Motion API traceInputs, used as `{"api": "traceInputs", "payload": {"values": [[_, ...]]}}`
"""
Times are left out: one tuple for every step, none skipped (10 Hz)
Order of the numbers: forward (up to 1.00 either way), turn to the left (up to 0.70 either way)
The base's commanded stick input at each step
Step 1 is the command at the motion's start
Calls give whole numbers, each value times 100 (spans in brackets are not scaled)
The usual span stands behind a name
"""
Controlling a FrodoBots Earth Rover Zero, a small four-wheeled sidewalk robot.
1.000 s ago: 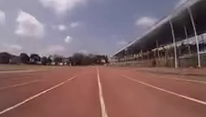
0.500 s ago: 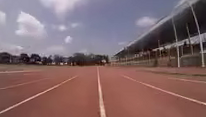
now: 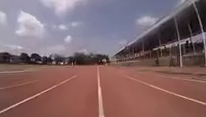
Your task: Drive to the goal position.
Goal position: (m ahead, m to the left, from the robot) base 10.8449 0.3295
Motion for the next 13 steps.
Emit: {"api": "traceInputs", "payload": {"values": [[70, 0], [70, 0], [70, 0], [70, 0], [70, -14], [70, -35], [70, -35], [70, -35], [70, -35], [70, -35], [70, -35], [70, -35], [70, -35]]}}
